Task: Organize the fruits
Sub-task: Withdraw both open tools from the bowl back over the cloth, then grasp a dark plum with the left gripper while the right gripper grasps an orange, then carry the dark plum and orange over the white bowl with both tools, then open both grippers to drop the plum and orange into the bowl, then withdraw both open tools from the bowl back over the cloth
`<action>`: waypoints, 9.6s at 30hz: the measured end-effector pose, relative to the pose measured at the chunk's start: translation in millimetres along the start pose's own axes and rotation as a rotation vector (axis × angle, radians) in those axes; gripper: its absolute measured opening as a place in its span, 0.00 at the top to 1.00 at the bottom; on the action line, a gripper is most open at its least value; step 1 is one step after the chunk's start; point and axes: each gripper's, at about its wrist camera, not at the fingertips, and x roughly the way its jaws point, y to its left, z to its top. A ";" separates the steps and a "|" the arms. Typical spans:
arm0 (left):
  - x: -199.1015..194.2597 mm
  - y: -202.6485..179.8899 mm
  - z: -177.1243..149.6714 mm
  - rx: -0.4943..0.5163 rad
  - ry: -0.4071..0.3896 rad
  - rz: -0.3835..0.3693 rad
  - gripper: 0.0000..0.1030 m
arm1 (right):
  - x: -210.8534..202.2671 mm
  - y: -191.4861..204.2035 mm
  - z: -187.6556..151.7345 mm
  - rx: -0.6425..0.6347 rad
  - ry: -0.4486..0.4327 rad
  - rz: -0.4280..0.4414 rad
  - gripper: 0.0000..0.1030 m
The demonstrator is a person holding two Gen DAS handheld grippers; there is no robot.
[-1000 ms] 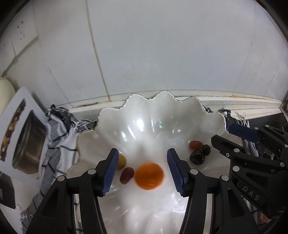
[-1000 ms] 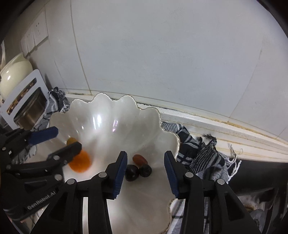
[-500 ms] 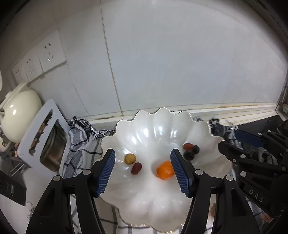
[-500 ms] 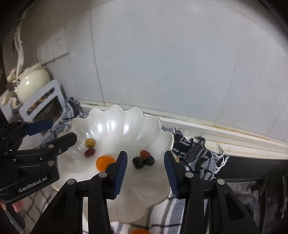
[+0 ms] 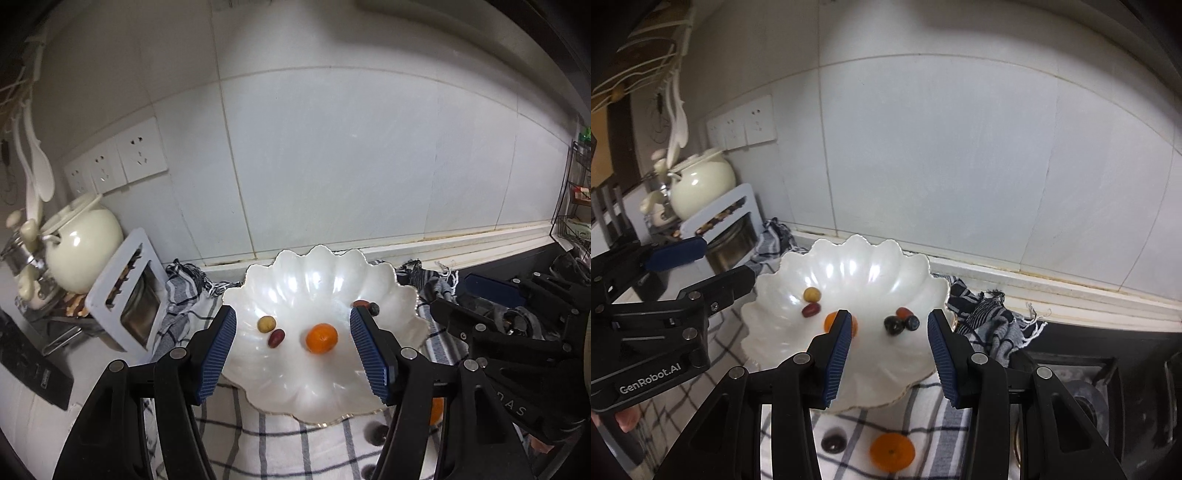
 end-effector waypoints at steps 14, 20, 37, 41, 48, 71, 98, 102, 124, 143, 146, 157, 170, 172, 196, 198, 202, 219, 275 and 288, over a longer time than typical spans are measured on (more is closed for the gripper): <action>-57.2 -19.4 -34.0 -0.051 -0.021 0.041 0.38 | -51.3 0.5 -27.5 -0.065 -0.061 0.058 0.57; -70.9 -27.3 -47.2 -0.051 -0.018 0.047 0.36 | -63.3 1.7 -39.4 -0.078 -0.071 0.081 0.57; -85.9 -41.4 -82.1 -0.088 0.016 0.044 0.36 | -70.3 -3.5 -74.1 -0.065 -0.037 0.132 0.57; -80.5 -43.3 -90.5 -0.101 0.038 0.026 0.36 | -65.6 -5.0 -82.4 -0.061 -0.018 0.135 0.52; -66.7 -47.0 -106.0 -0.112 0.082 0.020 0.36 | -54.6 -6.6 -93.3 -0.071 0.012 0.143 0.52; -20.9 -70.2 -150.4 -0.079 0.177 0.019 0.36 | -6.8 -7.3 -120.7 -0.139 0.138 0.136 0.52; 40.7 -77.0 -167.1 -0.101 0.330 -0.060 0.65 | 47.5 -11.5 -134.5 -0.152 0.258 0.151 0.52; 47.1 -76.5 -168.0 -0.110 0.351 -0.071 0.69 | 53.6 -13.1 -134.9 -0.145 0.266 0.161 0.52; 38.4 -67.4 -161.0 -0.144 0.311 -0.090 0.78 | 46.0 -11.9 -135.4 -0.109 0.260 0.173 0.54; -18.4 -43.8 -139.0 -0.138 0.167 -0.095 0.78 | -16.8 10.0 -117.4 -0.099 0.137 0.122 0.54; -28.8 -39.6 -134.0 -0.128 0.138 -0.093 0.78 | -26.6 13.9 -113.0 -0.088 0.113 0.116 0.54; -55.1 -20.2 -111.0 -0.096 0.030 -0.094 0.78 | -54.4 28.6 -90.9 -0.066 0.020 0.075 0.54; -58.5 -1.1 -73.3 -0.055 -0.081 -0.096 0.78 | -55.7 37.4 -56.8 -0.038 -0.071 0.023 0.54; -53.5 1.2 -66.1 -0.050 -0.089 -0.098 0.78 | -51.8 37.6 -51.6 -0.038 -0.078 0.015 0.54; 34.5 13.5 5.4 -0.024 -0.044 -0.114 0.78 | 32.7 12.7 13.0 0.000 -0.032 -0.037 0.54; 42.6 15.1 9.4 -0.026 -0.033 -0.118 0.78 | 42.3 11.7 18.0 0.000 -0.019 -0.032 0.54; 56.9 16.7 16.3 -0.019 -0.015 -0.113 0.78 | 58.0 11.2 24.8 -0.004 0.005 -0.026 0.54; 164.6 19.9 17.4 -0.006 0.237 -0.149 0.78 | 143.0 0.9 31.5 -0.050 0.203 -0.025 0.54; -24.9 -1.8 -25.4 -0.147 -0.015 0.129 0.39 | -18.1 -10.5 0.3 -0.062 -0.066 0.095 0.37; -72.8 -27.2 -51.1 -0.239 -0.030 0.246 0.36 | -52.8 -22.7 -14.0 -0.144 -0.114 0.239 0.37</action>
